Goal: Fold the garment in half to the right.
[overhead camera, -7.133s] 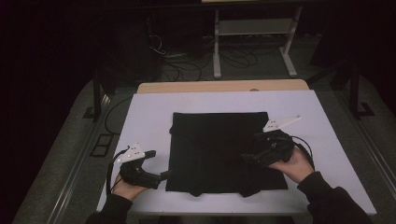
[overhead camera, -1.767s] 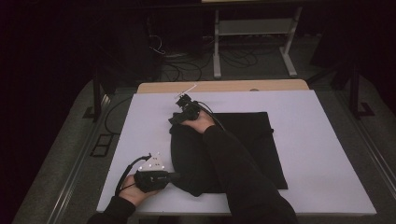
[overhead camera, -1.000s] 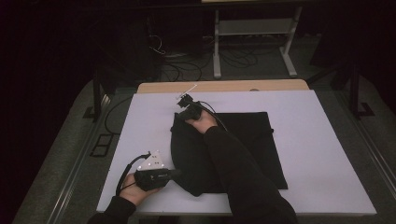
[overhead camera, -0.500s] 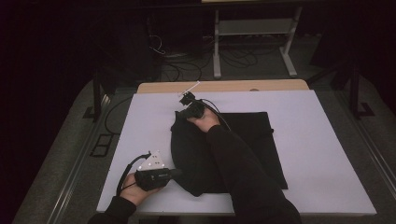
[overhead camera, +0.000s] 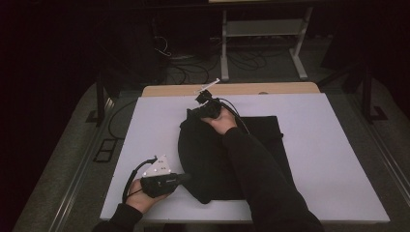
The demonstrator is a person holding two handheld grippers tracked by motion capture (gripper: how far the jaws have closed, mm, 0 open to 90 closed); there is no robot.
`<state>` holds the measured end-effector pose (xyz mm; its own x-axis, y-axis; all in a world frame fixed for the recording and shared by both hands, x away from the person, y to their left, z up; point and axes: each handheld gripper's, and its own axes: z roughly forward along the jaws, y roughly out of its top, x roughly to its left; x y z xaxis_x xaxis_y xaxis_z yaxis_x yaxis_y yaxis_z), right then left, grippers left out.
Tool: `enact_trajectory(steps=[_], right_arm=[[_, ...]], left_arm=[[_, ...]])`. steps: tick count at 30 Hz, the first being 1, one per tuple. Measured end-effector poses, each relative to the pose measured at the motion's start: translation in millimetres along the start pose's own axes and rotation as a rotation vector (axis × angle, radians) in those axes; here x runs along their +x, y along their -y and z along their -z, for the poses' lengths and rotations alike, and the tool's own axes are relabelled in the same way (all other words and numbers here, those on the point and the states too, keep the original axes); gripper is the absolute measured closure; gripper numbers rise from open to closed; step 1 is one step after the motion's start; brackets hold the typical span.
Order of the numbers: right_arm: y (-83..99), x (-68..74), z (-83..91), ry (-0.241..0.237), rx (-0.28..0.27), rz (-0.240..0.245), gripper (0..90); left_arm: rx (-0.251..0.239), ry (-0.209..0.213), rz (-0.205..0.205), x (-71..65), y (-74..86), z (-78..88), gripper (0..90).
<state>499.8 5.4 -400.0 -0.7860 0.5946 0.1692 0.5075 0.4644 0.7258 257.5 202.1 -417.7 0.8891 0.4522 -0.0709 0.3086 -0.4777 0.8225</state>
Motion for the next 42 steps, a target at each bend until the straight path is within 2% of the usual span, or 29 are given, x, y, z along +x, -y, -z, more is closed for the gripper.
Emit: enact_trajectory(steps=[18, 42], right_arm=[[9.1, -16.6, 34.6, 0.014, -0.057, -0.041, 82.4], [26.3, -39.5, 70.2, 0.044, -0.088, -0.084, 82.4]], left_arm=[[-0.041, 0.008, -0.021, -6.3, -13.8, -3.3, 85.1], [-0.079, 0.050, -0.048, -15.5, -39.1, -28.3, 85.1]])
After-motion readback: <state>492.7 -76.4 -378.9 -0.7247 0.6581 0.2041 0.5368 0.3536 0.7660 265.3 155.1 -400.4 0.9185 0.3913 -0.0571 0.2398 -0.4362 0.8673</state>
